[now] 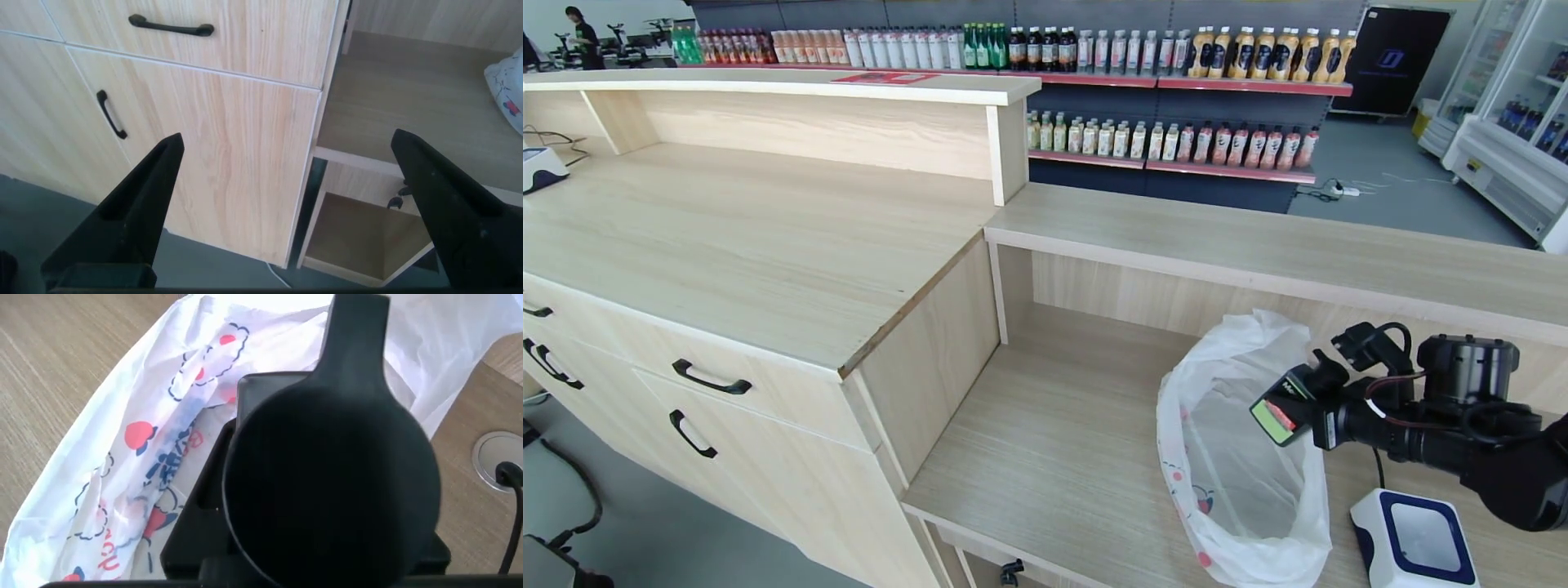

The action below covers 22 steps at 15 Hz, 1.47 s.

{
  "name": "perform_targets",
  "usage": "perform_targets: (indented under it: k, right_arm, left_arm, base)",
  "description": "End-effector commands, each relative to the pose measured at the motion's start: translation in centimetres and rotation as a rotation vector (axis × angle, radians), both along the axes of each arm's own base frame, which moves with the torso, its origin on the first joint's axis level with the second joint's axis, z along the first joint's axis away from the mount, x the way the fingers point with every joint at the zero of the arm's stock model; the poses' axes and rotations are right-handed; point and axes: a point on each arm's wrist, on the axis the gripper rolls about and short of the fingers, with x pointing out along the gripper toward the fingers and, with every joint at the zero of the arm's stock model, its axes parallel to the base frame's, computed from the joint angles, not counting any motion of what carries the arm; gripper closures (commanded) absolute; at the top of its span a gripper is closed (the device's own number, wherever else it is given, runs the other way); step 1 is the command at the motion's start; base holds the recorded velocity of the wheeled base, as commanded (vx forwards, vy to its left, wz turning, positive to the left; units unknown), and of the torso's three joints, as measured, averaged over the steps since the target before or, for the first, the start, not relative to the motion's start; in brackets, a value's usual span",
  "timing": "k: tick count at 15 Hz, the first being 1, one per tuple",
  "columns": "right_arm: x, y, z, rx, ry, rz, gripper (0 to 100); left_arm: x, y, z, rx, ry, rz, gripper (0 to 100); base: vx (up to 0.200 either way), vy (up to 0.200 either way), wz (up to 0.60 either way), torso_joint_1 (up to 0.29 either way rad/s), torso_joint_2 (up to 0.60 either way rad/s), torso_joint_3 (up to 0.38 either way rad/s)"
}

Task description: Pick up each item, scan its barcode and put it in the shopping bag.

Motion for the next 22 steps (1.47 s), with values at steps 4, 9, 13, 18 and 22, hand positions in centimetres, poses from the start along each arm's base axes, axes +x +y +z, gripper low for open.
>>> perform_targets:
  k: [4,9,13,18,22]
  right_arm:
    - [1.6,-1.1,-2.8,-0.047,0.008,-0.006,100]
    - [1.8,-1.8,-3.3,-0.041,0.007,0.004,100]
    - [2.2,-1.9,-3.9,-0.046,0.011,0.009,100]
    - [2.3,-2.5,-4.7,-0.08,0.016,0.013,100]
    - [2.3,-2.5,-4.7,-0.082,0.014,0.017,0]
  left_arm:
    - [0.0,0.0,0.0,0.0,0.001,0.0,0]
    - [0.0,0.0,0.0,0.0,0.001,0.0,0]
    - [0.0,0.0,0.0,0.0,0.001,0.0,0]
    - [0.0,0.0,0.0,0.0,0.001,0.0,0]
    - [0.0,0.0,0.0,0.0,0.001,0.0,0]
  base:
    - [0.0,0.0,0.0,0.0,0.0,0.0]
    - [0.0,0.0,0.0,0.0,0.0,0.0]
    - [0.0,0.0,0.0,0.0,0.0,0.0]
    - [0.0,0.0,0.0,0.0,0.0,0.0]
    - [0.0,0.0,0.0,0.0,0.0,0.0]
